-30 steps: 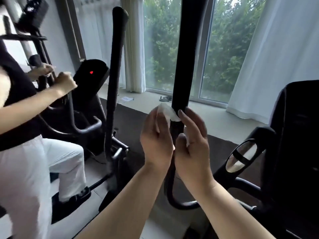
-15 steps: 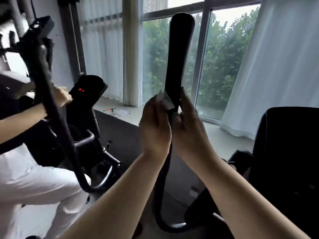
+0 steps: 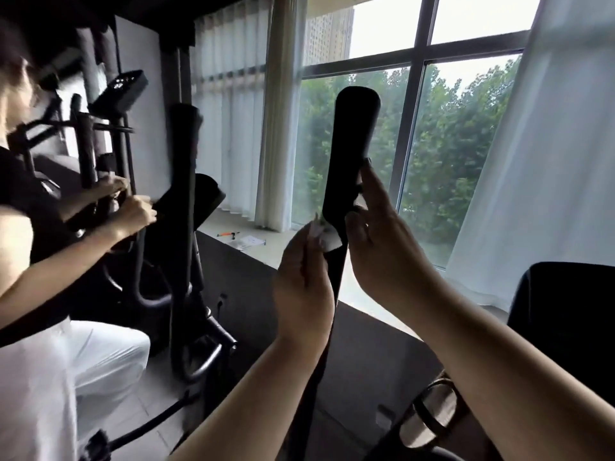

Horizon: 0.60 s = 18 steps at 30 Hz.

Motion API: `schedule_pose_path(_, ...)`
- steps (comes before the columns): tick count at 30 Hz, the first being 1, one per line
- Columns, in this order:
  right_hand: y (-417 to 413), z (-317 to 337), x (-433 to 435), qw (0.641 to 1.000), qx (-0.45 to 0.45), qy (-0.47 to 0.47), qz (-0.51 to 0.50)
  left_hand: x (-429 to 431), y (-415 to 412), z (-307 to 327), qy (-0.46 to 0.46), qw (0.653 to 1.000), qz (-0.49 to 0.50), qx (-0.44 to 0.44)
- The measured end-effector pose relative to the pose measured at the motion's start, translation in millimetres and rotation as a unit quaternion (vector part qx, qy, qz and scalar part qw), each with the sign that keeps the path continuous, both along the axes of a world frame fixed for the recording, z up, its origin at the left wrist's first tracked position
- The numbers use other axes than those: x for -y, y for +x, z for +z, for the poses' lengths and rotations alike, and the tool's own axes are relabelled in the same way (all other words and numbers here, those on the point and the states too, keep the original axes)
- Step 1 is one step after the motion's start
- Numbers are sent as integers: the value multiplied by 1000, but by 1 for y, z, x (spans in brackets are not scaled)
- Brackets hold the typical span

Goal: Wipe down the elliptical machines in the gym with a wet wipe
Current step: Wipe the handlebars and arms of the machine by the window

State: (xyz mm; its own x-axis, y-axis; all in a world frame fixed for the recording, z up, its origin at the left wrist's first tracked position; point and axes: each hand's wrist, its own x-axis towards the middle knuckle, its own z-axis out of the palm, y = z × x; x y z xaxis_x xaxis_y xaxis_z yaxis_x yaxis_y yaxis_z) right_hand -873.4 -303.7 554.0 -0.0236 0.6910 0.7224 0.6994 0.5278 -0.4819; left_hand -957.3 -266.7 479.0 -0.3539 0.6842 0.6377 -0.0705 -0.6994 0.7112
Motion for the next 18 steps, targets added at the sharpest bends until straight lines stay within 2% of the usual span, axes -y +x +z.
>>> schedule_pose_path(3,3,5,-7,997,-81,-10,8,0,4,39,-14,1000,4,-26)
schedule_pose_path(7,7,12,-17,981,-182,-57,37,3,7,38,-13,1000,4,-5)
schedule_pose_path(10,7,17,-23,977,-197,-64,53,3,8,39,-24,1000,11,1)
schedule_pose_path(13,8,19,-23,977,-195,-56,58,12,7,40,-29,998,59,-16)
schedule_pose_path(18,9,28,-22,965,-238,-73,85,6,4,45,-35,998,41,-19)
